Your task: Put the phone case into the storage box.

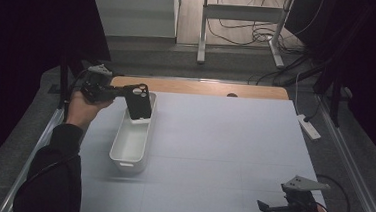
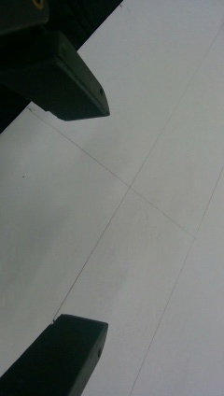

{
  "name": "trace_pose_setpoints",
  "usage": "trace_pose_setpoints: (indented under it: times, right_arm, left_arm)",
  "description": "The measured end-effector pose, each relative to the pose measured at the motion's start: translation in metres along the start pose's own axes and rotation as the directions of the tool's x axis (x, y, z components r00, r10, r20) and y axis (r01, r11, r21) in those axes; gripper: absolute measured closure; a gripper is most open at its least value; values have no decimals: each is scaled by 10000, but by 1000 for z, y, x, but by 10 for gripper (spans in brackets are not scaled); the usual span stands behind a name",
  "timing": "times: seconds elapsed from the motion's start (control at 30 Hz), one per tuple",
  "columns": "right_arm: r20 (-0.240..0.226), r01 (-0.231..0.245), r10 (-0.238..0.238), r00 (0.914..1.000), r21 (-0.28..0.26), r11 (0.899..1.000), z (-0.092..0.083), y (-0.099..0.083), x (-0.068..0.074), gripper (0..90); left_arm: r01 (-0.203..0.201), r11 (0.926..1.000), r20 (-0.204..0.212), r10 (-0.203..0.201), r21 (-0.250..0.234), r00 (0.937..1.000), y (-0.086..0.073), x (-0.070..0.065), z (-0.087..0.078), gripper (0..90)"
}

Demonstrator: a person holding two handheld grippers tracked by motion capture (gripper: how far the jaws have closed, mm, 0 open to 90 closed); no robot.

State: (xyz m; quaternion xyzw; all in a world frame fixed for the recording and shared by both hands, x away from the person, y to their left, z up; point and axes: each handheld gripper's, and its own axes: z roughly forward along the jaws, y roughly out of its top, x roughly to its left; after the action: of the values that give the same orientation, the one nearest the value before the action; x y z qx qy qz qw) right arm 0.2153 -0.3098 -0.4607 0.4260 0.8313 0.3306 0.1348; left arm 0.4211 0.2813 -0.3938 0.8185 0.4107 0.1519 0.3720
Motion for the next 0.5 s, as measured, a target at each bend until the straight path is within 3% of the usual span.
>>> trace_pose_setpoints:
  times: [0.5]
  right_arm:
    - [-33, -16, 16, 10000, 31, 10000, 0, 0, 0, 7]
  left_arm:
    - [-40, 10000, -176, 39, -19, 9998, 3, 10, 19, 832]
